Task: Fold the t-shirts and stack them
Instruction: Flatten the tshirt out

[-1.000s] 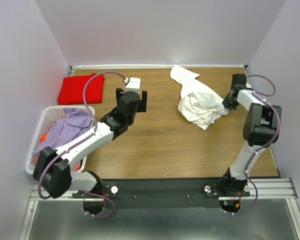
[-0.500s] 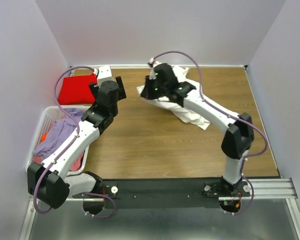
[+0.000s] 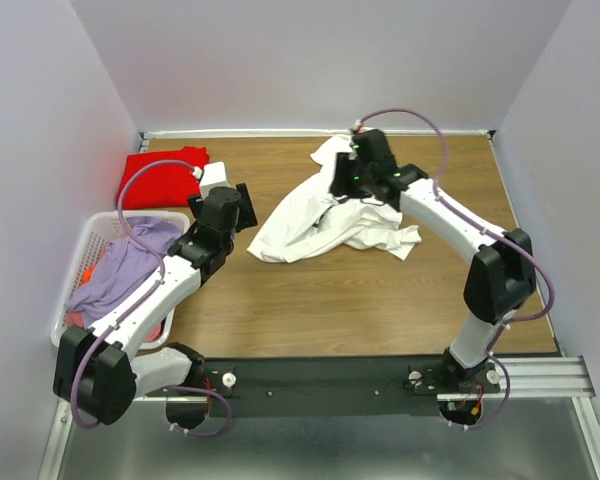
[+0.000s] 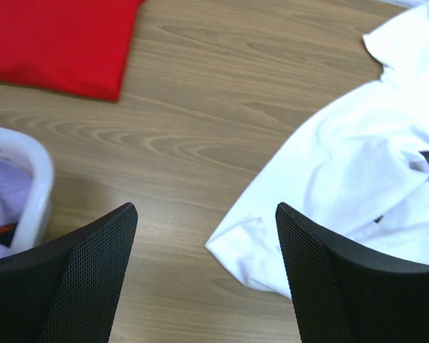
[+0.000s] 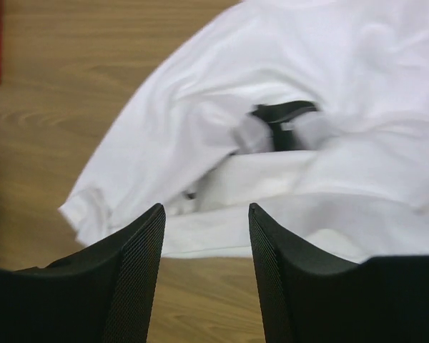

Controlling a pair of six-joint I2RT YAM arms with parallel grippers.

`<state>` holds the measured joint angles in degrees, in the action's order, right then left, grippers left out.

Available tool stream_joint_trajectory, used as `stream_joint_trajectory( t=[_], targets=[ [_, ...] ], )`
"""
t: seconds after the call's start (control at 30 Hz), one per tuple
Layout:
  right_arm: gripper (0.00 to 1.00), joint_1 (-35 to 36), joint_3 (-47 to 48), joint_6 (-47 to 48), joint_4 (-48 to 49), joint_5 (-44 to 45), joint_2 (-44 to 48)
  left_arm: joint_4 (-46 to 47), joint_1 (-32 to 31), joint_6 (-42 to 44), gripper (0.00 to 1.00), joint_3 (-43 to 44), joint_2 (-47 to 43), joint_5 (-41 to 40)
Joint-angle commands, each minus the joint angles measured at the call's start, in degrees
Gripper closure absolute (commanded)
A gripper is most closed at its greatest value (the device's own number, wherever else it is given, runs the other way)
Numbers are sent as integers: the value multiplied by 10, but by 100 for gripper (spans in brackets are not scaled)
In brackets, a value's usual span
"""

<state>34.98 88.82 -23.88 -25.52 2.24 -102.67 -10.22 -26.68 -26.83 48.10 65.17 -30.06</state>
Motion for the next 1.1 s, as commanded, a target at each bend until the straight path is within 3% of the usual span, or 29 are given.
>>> stream_joint_trajectory(
  t=[0.0, 0.17, 0.3, 0.47, 0.63, 0.87, 1.07],
  targets=[
    [42, -101, -58, 3, -16, 47, 29, 35, 1, 8, 14, -1, 34, 88],
    [42, -202, -117, -14, -15, 1, 24, 22, -2, 37, 14, 29, 121, 181],
    [42, -257, -145, -32, 1, -62, 9, 17, -13, 60, 14, 51, 187, 206],
    [42, -271, -152, -44, 26, -128, -17, 5, -17, 84, 14, 94, 261, 249],
    [43, -283, -169, -63, 43, -135, -36, -28, -19, 93, 20, 132, 349, 268],
    [55, -296, -204, -60, 45, -152, -22, -41, -19, 97, 26, 147, 395, 266],
    [53, -302, -232, -59, 45, -119, 2, -53, -12, 96, 28, 147, 416, 250]
  ],
)
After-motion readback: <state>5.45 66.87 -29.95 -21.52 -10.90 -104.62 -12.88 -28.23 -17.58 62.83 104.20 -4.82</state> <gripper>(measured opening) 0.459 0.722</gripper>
